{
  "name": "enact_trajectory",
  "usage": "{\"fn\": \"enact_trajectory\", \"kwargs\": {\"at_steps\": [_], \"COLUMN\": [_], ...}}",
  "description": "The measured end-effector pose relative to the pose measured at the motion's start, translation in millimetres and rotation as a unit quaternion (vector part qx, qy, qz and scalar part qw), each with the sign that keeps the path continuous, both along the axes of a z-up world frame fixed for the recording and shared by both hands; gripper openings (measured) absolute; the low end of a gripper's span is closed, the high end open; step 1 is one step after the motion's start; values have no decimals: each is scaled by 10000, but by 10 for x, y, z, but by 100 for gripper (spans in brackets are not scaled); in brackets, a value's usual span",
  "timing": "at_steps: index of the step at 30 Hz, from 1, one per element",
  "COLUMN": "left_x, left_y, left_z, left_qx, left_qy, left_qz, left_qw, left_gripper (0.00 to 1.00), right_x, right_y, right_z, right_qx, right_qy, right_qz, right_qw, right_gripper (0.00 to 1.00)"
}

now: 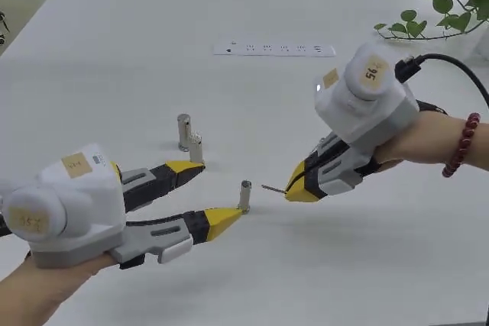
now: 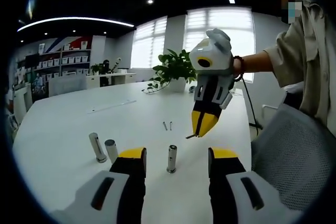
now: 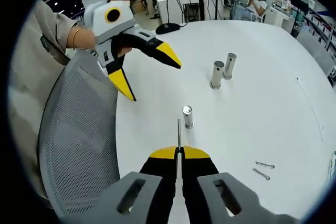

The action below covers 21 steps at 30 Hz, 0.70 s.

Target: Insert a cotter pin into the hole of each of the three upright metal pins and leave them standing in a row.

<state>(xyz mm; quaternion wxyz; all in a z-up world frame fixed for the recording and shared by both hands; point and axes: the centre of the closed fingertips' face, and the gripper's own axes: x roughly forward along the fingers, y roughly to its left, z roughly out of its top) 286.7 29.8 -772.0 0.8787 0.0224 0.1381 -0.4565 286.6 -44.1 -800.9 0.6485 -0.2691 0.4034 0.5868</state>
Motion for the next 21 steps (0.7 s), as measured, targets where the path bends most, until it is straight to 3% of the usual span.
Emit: {"fn": "enact_trajectory", "kwargs": {"at_steps": [9, 21], "left_x": [130, 212], "left_y": [-32, -85], "left_z": [-207, -412], "left_qx": [248, 399], "left_qy": [-112, -25], "left_qz": [-75, -190], "left_qw": [9996, 9990], "left_gripper": [37, 33], "right_x": [11, 18], "right_y": [-8, -22], "right_z": [-25, -82], "right_qx": [7, -33], "right_qy": [12, 11], "right_qz": [-123, -293], "right_qw": [9999, 9996], "right_gripper": [3, 3]}}
